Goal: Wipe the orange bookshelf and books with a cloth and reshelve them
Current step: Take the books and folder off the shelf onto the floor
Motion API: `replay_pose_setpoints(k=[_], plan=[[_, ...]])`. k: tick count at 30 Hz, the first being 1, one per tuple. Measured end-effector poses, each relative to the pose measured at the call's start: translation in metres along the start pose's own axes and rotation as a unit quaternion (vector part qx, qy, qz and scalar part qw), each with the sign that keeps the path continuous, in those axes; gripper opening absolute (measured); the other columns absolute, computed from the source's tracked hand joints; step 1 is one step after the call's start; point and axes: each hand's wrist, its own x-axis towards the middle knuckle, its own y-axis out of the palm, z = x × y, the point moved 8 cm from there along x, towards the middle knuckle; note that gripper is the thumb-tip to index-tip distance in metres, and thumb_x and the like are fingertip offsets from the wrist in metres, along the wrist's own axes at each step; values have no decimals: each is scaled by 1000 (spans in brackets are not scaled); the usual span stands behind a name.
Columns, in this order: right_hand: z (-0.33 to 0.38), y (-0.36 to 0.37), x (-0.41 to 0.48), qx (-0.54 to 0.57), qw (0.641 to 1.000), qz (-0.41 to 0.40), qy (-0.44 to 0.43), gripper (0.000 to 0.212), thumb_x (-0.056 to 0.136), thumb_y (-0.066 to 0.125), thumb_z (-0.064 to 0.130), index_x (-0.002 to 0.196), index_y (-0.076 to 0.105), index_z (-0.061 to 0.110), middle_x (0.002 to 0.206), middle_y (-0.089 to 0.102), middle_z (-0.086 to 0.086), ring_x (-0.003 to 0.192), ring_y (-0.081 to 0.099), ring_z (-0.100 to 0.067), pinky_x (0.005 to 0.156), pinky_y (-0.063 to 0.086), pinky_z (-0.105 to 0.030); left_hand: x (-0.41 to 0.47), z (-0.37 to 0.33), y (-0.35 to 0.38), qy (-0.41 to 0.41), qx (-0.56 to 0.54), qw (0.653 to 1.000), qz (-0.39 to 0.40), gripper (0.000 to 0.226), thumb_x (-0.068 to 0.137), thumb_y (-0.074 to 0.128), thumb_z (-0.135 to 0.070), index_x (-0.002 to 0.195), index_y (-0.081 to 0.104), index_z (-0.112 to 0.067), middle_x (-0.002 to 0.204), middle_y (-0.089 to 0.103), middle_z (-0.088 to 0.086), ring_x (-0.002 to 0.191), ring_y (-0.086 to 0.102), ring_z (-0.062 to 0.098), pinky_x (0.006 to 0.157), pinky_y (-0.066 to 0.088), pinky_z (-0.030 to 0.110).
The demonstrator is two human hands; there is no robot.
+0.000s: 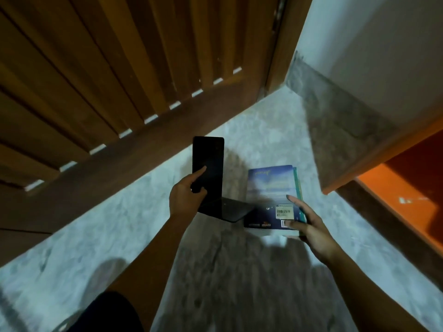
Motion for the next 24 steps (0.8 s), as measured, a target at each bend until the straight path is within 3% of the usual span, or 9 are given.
replay_pose_setpoints(k=[5, 10, 13, 18, 21, 24], plan=[[-23, -8, 20, 2, 999, -31, -25, 61, 80, 53, -20, 125, 53, 20, 115, 58, 2, 97, 61, -15, 62, 57, -23, 8, 28, 30, 11, -26, 1000, -8, 48, 86, 63, -5, 129, 56, -26, 98, 71, 9, 58, 52, 5, 64, 45, 19], [-46, -42, 31, -37, 995, -77, -45, 60, 79, 59, -19, 122, 54, 22, 123, 54, -3, 108, 57, -20, 63, 57, -23, 17, 38, 44, 49, -45, 998, -14, 46, 88, 59, -5, 130, 56, -24, 122, 65, 3, 88, 65, 25, 76, 51, 26], [-52, -52, 35, -55, 991, -106, -58, 61, 79, 56, -23, 129, 48, 11, 126, 50, -7, 109, 53, -21, 61, 57, -21, 15, 41, 48, 59, -87, 994, -18, 45, 89, 58, -3, 130, 56, -20, 129, 60, 0, 114, 59, 18, 94, 50, 31], [-60, -47, 37, -100, 984, -113, -90, 60, 77, 59, -21, 123, 46, 17, 115, 56, 8, 110, 56, -20, 73, 59, -30, 1, 43, 44, 88, -75, 993, -24, 45, 87, 62, -4, 127, 57, -23, 120, 63, -7, 107, 59, 6, 92, 47, 18], [-62, -49, 35, -181, 968, -149, -91, 57, 77, 64, -10, 126, 48, 15, 115, 59, 1, 104, 58, -17, 87, 54, -43, -11, 39, 37, 132, -70, 988, -33, 45, 84, 64, 3, 124, 59, -15, 121, 60, -6, 110, 57, 3, 95, 44, 14], [-63, -52, 31, -254, 941, -195, -112, 63, 67, 58, 26, 128, 52, 17, 122, 59, -12, 109, 58, -27, 94, 49, -49, -20, 46, 33, 123, -54, 990, -36, 42, 82, 66, 3, 121, 62, -14, 118, 61, -5, 109, 57, 5, 95, 45, 15]])
